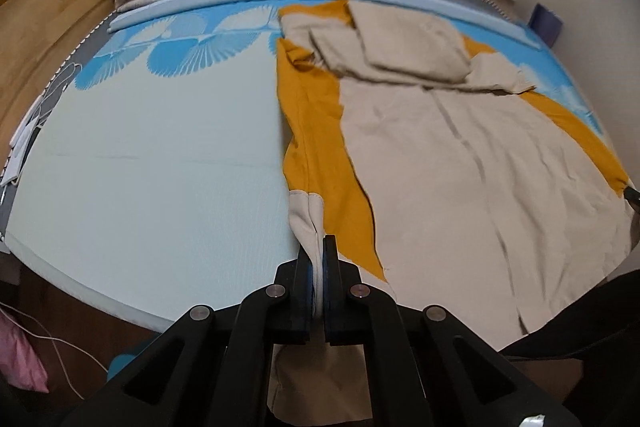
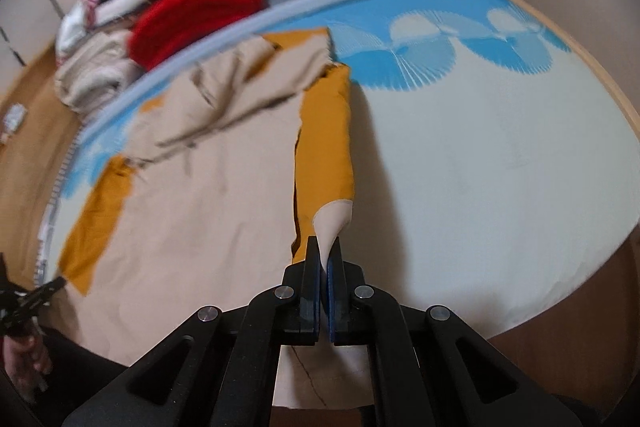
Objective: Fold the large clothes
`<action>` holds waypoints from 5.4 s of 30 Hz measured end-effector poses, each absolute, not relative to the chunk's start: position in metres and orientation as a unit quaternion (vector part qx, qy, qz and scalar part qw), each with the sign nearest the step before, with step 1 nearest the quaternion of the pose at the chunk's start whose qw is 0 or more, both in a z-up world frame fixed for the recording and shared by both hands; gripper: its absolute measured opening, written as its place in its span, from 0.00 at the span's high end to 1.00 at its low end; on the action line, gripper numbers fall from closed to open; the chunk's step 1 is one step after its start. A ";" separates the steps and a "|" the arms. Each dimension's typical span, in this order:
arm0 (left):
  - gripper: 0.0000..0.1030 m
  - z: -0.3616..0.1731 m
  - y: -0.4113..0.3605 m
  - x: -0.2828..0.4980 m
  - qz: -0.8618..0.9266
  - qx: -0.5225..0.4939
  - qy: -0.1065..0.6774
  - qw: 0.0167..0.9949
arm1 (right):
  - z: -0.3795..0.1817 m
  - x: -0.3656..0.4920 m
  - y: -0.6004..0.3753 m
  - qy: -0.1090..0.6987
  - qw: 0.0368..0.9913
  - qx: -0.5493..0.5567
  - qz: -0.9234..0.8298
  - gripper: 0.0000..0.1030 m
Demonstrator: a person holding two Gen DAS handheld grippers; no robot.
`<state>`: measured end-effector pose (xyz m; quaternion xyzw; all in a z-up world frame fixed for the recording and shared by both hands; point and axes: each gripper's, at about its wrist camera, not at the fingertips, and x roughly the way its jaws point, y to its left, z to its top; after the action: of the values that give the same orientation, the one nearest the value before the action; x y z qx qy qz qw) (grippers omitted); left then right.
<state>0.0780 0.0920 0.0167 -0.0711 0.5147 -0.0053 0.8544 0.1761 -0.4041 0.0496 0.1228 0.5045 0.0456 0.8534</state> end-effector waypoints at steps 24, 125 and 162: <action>0.99 0.092 0.127 0.052 -0.094 -0.113 0.503 0.852 | 0.137 0.077 -0.462 0.440 0.875 0.183 0.084 0.98; 0.69 -0.085 0.124 0.322 0.093 -0.177 0.601 0.774 | -0.067 0.372 -0.437 0.601 0.795 0.082 -0.004 0.77; 0.98 -0.073 0.146 0.362 0.104 -0.250 0.502 0.821 | -0.062 0.416 -0.420 0.513 0.854 0.062 -0.067 0.97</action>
<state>0.3622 0.1456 -0.0734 -0.2500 0.5019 0.1044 0.8214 0.4159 -0.4202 -0.0617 0.0616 0.5127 -0.0668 0.8538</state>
